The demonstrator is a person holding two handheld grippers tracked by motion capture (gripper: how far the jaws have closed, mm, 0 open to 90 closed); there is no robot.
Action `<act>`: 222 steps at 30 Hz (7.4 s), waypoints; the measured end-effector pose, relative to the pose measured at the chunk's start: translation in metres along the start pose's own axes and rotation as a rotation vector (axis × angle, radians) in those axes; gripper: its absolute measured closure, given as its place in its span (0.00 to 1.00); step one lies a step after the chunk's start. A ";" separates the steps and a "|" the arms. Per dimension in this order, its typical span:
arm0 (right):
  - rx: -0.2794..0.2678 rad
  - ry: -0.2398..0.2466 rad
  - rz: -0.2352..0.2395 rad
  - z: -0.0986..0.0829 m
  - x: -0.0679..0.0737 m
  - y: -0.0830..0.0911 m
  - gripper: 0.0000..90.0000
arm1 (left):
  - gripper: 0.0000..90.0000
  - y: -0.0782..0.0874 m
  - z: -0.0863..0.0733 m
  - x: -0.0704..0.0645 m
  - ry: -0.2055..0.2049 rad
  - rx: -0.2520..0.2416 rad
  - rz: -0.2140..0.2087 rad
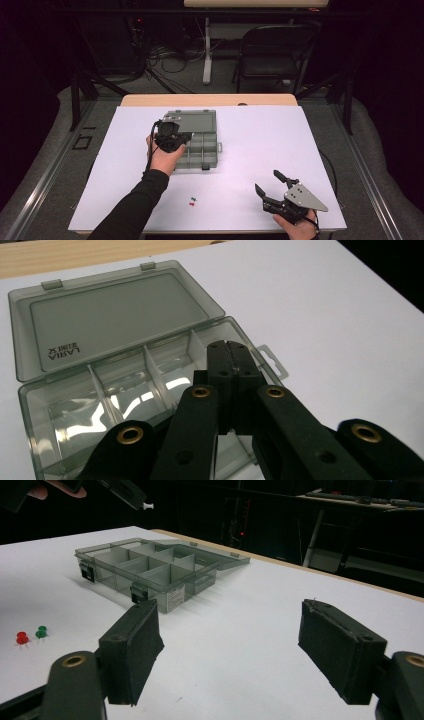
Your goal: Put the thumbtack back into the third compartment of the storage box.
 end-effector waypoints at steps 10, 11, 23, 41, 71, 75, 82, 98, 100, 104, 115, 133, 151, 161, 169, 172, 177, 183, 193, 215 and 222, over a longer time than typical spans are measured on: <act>0.002 -0.004 0.003 0.000 -0.001 0.000 0.27 | 1.00 -0.027 -0.001 0.008 0.002 0.039 0.041; 0.003 -0.006 0.004 0.000 -0.001 0.000 0.27 | 1.00 -0.030 -0.002 0.008 -0.004 0.045 0.045; 0.009 -0.006 0.010 -0.001 0.000 -0.002 0.27 | 1.00 -0.056 -0.010 0.012 -0.016 0.105 0.071; 0.008 -0.009 0.011 -0.001 -0.001 -0.002 0.27 | 0.77 -0.061 -0.013 0.015 -0.022 0.107 0.078; 0.015 -0.012 0.001 -0.002 -0.001 -0.002 0.26 | 0.40 0.019 -0.034 0.001 -0.120 -0.075 0.021; 0.014 -0.007 0.002 -0.002 0.000 -0.002 0.26 | 0.37 0.032 -0.044 -0.006 -0.136 -0.108 0.003; 0.014 -0.008 0.001 -0.002 0.000 -0.003 0.26 | 0.37 0.049 -0.069 -0.017 -0.128 -0.137 -0.035; 0.015 -0.008 0.000 -0.002 0.001 -0.002 0.26 | 0.47 0.058 -0.120 -0.033 -0.166 -0.125 -0.080; 0.014 -0.008 0.000 -0.002 0.001 -0.002 0.26 | 0.50 0.059 -0.127 -0.034 -0.163 -0.116 -0.097; 0.015 -0.004 0.003 -0.002 0.002 -0.003 0.26 | 0.53 0.058 -0.142 -0.035 -0.164 -0.089 -0.119; 0.014 -0.006 0.001 -0.002 0.001 -0.002 0.26 | 0.53 0.049 -0.156 -0.047 -0.167 -0.043 -0.145; 0.014 -0.007 0.002 -0.002 0.001 -0.002 0.26 | 0.68 0.035 -0.166 -0.062 -0.249 0.001 -0.193; 0.018 -0.008 0.005 -0.002 0.001 -0.003 0.26 | 0.80 0.025 -0.170 -0.066 -0.301 0.045 -0.220; 0.019 -0.009 0.006 -0.002 0.001 -0.003 0.26 | 0.85 0.024 -0.171 -0.069 -0.328 0.073 -0.210; 0.020 -0.011 0.005 -0.002 0.000 -0.002 0.26 | 0.89 0.023 -0.173 -0.070 -0.333 0.087 -0.209; 0.020 -0.009 0.007 -0.002 0.001 -0.002 0.26 | 0.92 0.024 -0.173 -0.072 -0.343 0.096 -0.204; 0.021 -0.011 0.006 -0.002 0.001 -0.002 0.26 | 0.92 0.024 -0.173 -0.073 -0.354 0.101 -0.189; 0.020 -0.010 0.006 -0.002 0.000 -0.002 0.26 | 0.92 0.024 -0.172 -0.072 -0.335 0.101 -0.197; 0.019 -0.009 0.007 -0.002 0.000 -0.002 0.26 | 0.92 0.024 -0.172 -0.070 -0.298 0.101 -0.216; 0.023 -0.008 0.006 -0.002 0.001 -0.002 0.26 | 0.92 0.045 -0.157 -0.051 -0.224 0.005 -0.189; 0.024 -0.008 0.007 -0.002 0.001 -0.003 0.26 | 0.92 0.053 -0.151 -0.042 -0.186 -0.044 -0.173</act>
Point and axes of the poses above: each handheld gripper's, and its own axes: y roughly backward along the jaws, z roughly out of its top, x roughly to its left, the point moved 3 cm from there along -y, roughly forward along the jaws, and after that the axes turned 5 degrees about -y, right-handed, at the moved point
